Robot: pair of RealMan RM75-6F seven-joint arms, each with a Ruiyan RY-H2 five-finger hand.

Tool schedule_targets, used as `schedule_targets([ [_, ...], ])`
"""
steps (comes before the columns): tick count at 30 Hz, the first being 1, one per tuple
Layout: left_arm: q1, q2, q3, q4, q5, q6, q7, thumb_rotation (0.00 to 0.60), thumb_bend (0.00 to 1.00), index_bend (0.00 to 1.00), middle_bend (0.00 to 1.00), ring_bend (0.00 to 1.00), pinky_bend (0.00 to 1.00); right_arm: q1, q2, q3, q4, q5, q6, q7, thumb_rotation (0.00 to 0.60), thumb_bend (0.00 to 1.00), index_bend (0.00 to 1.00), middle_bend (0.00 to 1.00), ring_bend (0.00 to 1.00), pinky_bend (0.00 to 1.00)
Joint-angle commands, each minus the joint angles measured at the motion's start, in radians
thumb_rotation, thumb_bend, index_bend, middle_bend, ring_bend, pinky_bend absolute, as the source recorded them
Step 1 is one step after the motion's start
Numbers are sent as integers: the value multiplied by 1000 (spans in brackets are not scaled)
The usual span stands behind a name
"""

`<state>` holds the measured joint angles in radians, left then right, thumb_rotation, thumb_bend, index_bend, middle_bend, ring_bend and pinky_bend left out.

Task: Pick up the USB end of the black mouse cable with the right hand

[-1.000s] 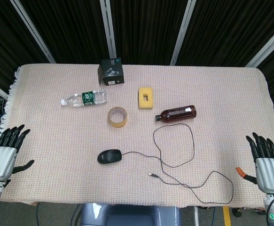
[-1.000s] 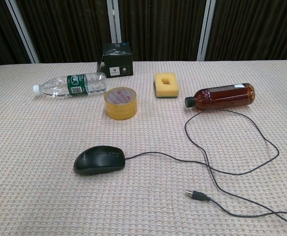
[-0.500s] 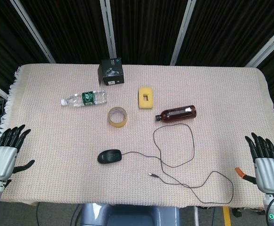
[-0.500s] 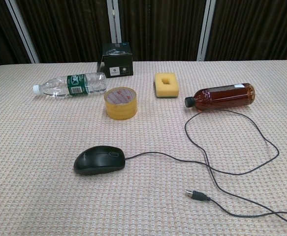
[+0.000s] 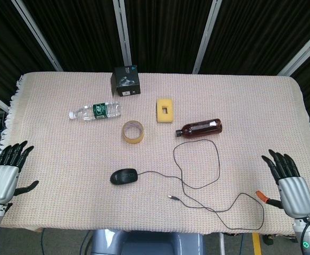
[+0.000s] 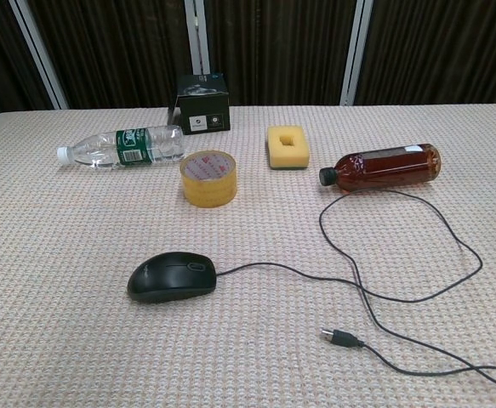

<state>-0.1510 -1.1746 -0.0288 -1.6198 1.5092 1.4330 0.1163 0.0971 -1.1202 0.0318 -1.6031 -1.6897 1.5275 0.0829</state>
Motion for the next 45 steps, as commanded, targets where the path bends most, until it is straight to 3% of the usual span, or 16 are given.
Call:
schedule_targets([
  [1,-1,-3,-1,-1,-6,-3,8,600,154,91,0,0,0,52,31,-24,19,-88,-25,64,600,113,96,0,0,0],
  [10,-5,-12,-11,-1,-39,-20,32,600,154,92,0,0,0,193,63,-60,72,-288,-90,146,600,112,99,8,0,0],
  [12,-4,-13,-11,-1,-37,-15,40,600,152,92,0,0,0,231,62,-70,72,-336,-103,169,600,113,111,101,29,2],
  [15,0,-16,-10,-1,-36,-8,47,600,158,92,0,0,0,272,55,-75,47,-361,-120,210,600,113,146,353,271,156],
  [17,1,-17,-11,0,-36,-4,49,600,157,96,0,0,0,288,54,-78,37,-360,-137,222,600,112,163,528,469,328],
  [23,5,-24,-14,7,-31,11,41,600,156,111,0,0,0,334,30,-83,2,-338,-212,209,600,113,294,802,727,511],
  [35,6,-19,-15,5,-30,12,17,600,155,119,0,0,0,388,-112,-62,-60,-219,-395,38,600,182,452,915,833,545],
  [45,7,-13,-15,4,-14,20,-21,600,156,124,0,0,0,403,-278,-32,-56,-44,-546,-190,600,235,488,978,890,574],
])
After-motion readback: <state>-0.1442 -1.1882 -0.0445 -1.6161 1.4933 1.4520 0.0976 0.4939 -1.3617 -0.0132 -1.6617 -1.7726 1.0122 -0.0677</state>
